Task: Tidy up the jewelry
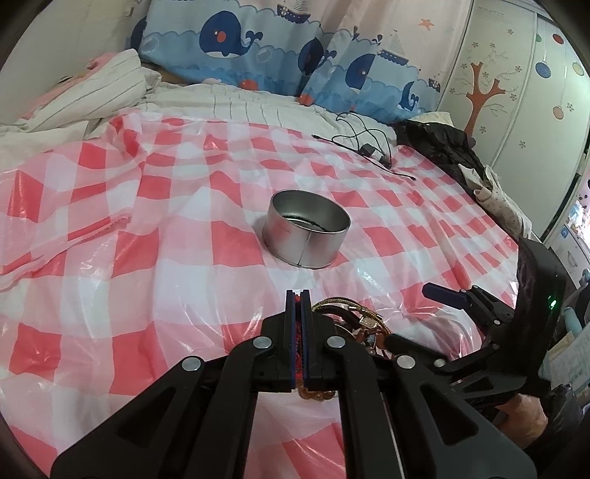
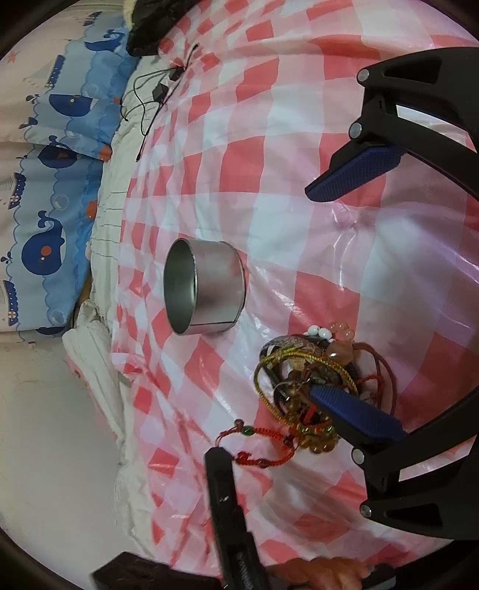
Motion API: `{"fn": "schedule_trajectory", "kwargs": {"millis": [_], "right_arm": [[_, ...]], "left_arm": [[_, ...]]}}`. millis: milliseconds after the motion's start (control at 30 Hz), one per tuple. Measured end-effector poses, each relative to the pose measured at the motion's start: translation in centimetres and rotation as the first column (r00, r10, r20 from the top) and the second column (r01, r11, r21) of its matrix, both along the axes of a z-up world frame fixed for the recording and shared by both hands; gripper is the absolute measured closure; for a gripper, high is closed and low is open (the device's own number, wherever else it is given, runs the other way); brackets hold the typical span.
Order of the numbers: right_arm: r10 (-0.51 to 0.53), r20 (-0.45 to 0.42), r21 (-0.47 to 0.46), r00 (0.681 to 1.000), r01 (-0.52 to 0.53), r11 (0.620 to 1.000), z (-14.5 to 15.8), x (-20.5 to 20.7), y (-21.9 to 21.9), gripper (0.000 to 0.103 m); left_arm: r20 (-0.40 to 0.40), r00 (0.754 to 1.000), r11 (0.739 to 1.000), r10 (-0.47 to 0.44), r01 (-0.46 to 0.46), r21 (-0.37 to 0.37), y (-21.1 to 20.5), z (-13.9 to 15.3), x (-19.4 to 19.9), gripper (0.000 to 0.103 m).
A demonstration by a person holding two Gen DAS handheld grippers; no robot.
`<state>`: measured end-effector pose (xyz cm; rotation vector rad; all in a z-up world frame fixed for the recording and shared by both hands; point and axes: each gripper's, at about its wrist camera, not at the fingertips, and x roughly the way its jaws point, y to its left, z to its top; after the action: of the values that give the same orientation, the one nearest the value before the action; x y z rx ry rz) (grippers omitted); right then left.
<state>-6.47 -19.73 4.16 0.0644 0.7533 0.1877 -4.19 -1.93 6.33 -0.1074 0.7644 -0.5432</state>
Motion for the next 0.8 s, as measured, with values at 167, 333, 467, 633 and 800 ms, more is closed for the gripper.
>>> {"fn": "schedule_trajectory", "kwargs": {"millis": [167,333,467,633,800], "right_arm": [[0.019,-0.022,0.107,1.0,-0.016,0.994,-0.1,0.4,-0.9,0.026],[0.049,-0.019,0.085,0.999,-0.047,0.995,-0.2,0.9,0.2,0.037],[0.105,-0.047,0.115,0.993,-0.099,0.989,-0.7,1.4,0.6,0.069],[0.156,-0.022,0.117,0.988,-0.152,0.981,-0.2,0.7,1.5,0.095],[0.169,0.059,0.227,0.984,-0.178,0.958,1.7,-0.2,0.4,0.095]], "left_arm": [[-0.008,1.0,1.0,0.009,-0.009,0.0,0.4,-0.1,0.2,0.101],[-0.005,1.0,1.0,0.006,-0.006,-0.004,0.5,0.0,0.1,0.101],[-0.006,1.0,1.0,0.006,-0.006,-0.005,0.6,0.1,0.0,0.101],[-0.005,1.0,1.0,0.005,-0.005,-0.004,0.5,0.2,-0.1,0.101],[-0.002,1.0,1.0,0.007,-0.007,-0.014,0.7,0.3,-0.1,0.101]]}}
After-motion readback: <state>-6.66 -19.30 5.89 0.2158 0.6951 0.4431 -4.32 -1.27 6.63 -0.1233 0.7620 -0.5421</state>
